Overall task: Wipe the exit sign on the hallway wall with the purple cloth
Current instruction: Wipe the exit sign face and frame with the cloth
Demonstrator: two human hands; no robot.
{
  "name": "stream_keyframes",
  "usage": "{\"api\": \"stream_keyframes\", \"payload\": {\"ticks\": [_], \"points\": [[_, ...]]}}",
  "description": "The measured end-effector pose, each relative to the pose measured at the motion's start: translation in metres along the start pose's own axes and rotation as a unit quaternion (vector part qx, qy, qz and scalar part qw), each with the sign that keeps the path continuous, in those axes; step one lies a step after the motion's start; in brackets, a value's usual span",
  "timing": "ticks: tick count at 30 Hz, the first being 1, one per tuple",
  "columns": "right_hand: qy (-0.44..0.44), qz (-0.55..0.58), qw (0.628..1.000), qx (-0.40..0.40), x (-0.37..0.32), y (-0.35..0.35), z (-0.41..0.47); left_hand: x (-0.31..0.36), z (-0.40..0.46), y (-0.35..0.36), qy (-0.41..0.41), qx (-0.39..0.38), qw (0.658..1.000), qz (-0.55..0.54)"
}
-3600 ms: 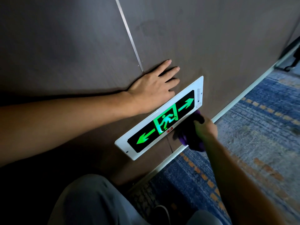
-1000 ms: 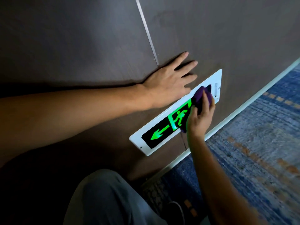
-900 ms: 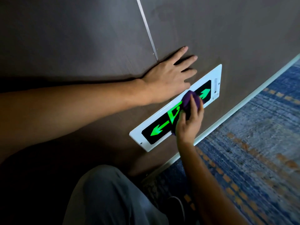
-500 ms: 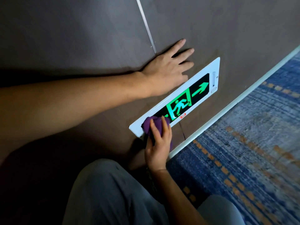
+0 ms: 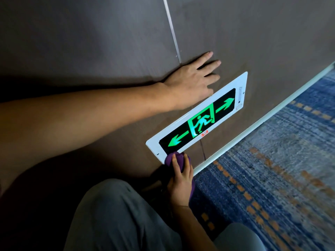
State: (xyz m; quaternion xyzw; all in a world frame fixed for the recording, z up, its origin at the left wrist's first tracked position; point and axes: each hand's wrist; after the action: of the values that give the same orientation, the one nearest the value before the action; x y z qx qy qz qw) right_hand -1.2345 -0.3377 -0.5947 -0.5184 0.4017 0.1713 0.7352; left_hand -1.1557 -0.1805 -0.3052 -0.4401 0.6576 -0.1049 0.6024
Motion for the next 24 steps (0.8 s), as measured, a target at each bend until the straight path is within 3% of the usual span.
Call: {"api": "stream_keyframes", "payload": {"ticks": [3, 6, 10, 12, 15, 19, 24], "points": [[0.009, -0.013, 1.000, -0.014, 0.011, 0.007, 0.003, 0.001, 0.001, 0.001, 0.000, 0.000, 1.000, 0.004], [0.119, -0.007, 0.992, -0.044, 0.030, 0.002, 0.018, 0.000, 0.000, 0.002, 0.002, 0.007, 1.000, -0.002], [0.145, 0.055, 0.987, 0.044, 0.048, -0.033, 0.054, 0.002, 0.002, 0.003, -0.002, -0.006, 1.000, 0.003], [0.121, 0.087, 0.985, 0.087, 0.042, -0.055, 0.065, 0.001, 0.003, 0.004, -0.001, 0.004, 1.000, 0.003], [0.010, 0.126, 0.983, 0.136, 0.013, -0.069, 0.062, 0.000, 0.003, 0.004, -0.002, 0.001, 1.000, 0.013], [-0.172, 0.105, 0.972, 0.121, -0.033, -0.032, 0.033, 0.000, 0.002, 0.002, -0.001, 0.003, 1.000, 0.016], [-0.128, 0.089, 0.973, 0.172, -0.030, -0.010, 0.054, 0.000, 0.002, 0.002, 0.003, -0.008, 1.000, 0.007]]}}
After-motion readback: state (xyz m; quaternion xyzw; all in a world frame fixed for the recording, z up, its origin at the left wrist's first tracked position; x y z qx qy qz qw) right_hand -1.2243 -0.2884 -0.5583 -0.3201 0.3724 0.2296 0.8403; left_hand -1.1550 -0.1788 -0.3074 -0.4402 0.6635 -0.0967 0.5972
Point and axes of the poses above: each hand's wrist, its own z-axis towards the middle knuckle, its own y-axis out of the palm, x = y × z, and after that the axes turned 12 degrees about -z, right-handed
